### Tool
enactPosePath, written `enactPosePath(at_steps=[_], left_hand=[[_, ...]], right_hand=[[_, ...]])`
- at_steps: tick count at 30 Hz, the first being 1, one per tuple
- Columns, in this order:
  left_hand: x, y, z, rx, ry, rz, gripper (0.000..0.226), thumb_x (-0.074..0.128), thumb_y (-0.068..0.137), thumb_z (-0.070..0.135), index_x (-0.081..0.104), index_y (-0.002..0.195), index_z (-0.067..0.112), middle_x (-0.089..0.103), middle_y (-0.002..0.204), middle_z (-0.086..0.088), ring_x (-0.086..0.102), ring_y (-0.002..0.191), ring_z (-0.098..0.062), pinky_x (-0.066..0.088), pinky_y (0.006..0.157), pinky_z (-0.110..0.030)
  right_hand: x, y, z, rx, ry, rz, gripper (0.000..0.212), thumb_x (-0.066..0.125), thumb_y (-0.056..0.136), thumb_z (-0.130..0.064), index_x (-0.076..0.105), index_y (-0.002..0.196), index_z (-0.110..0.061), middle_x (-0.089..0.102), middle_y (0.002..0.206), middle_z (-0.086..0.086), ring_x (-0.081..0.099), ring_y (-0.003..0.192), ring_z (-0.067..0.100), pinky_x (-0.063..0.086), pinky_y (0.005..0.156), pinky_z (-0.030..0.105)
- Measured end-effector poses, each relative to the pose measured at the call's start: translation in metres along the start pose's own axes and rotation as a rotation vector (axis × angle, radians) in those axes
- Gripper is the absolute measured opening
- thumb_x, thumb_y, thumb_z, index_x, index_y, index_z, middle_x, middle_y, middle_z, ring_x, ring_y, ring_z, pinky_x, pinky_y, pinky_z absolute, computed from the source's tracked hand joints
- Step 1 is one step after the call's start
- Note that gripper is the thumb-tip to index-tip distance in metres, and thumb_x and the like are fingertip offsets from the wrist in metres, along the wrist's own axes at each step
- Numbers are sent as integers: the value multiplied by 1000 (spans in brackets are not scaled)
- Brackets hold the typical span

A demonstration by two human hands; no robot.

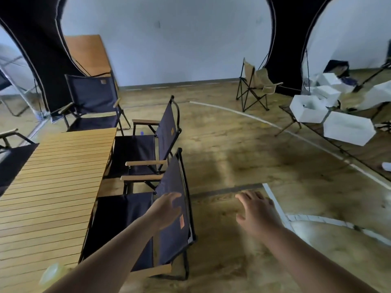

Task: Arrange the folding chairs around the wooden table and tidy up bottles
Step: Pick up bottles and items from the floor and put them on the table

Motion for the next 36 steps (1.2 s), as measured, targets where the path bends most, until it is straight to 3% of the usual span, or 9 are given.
enactPosePath(at_steps=[2, 5, 7, 11, 15, 22, 28, 31, 36], left_hand=[[-9, 24, 13, 7, 15, 2, 53, 52, 96, 24, 39, 147, 25, 41, 152, -1, 40, 139, -19, 39, 107, -33], [-20, 62, 36, 6, -13, 10, 49, 50, 97, 24, 41, 146, 27, 41, 151, 1, 48, 130, -18, 44, 89, -27], [-26, 89, 57, 2, -34, 18, 48, 49, 97, 24, 44, 144, 26, 42, 149, 0, 50, 127, -17, 44, 88, -28], [-33, 148, 97, -18, -118, 57, 46, 50, 95, 23, 47, 141, 31, 46, 145, 0, 56, 106, -11, 50, 75, -24], [-49, 204, 140, -31, -86, 102, 46, 50, 94, 19, 50, 140, 25, 52, 140, -4, 57, 118, -23, 50, 86, -31], [-81, 295, 188, -97, -157, 242, 34, 51, 94, 17, 62, 124, 28, 64, 119, -1, 63, 94, -15, 54, 79, -35], [-100, 352, 201, -170, -139, 291, 41, 51, 93, 21, 56, 132, 29, 56, 134, 2, 56, 116, -17, 49, 85, -31], [-117, 385, 201, -197, -182, 327, 43, 52, 93, 22, 54, 136, 26, 54, 140, 1, 56, 116, -18, 52, 86, -31], [-150, 457, 192, -221, -198, 364, 41, 52, 96, 23, 52, 137, 25, 48, 143, -2, 56, 87, -16, 40, 51, -19]], right_hand=[[-12, 28, 7, 25, -1, 17, 52, 57, 92, -35, 43, 142, -26, 44, 142, -6, 41, 132, 21, 34, 109, 40], [-25, 75, 15, 31, -9, 43, 46, 57, 90, -34, 47, 135, -27, 48, 137, -6, 43, 128, 20, 36, 104, 41], [-32, 108, 20, 5, -7, 42, 45, 55, 92, -34, 46, 135, -27, 47, 137, -6, 43, 128, 19, 37, 104, 41], [-44, 180, 38, -59, -2, 38, 48, 56, 93, -35, 43, 138, -26, 44, 140, -5, 42, 130, 21, 37, 104, 40], [-60, 253, 70, -128, -7, 38, 52, 58, 92, -37, 43, 141, -26, 44, 141, -5, 42, 130, 22, 37, 104, 42], [-94, 382, 130, -231, -22, 36, 49, 57, 90, -35, 46, 137, -26, 47, 138, -4, 41, 130, 22, 37, 104, 43], [-106, 460, 150, -280, -46, -4, 48, 57, 91, -34, 46, 137, -27, 48, 136, -4, 43, 127, 21, 37, 103, 43], [-108, 500, 149, -324, -71, -15, 49, 56, 90, -36, 46, 137, -27, 48, 137, -4, 43, 128, 21, 37, 103, 43], [-113, 584, 133, -376, -86, -16, 54, 58, 89, -39, 44, 139, -26, 48, 140, -3, 43, 130, 22, 38, 104, 44]])
Point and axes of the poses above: each hand's wrist, its own y-axis towards the middle knuckle, its own x-axis out of the palm, z = x × y, the point moved 2 cm from there along y, towards the middle knuckle
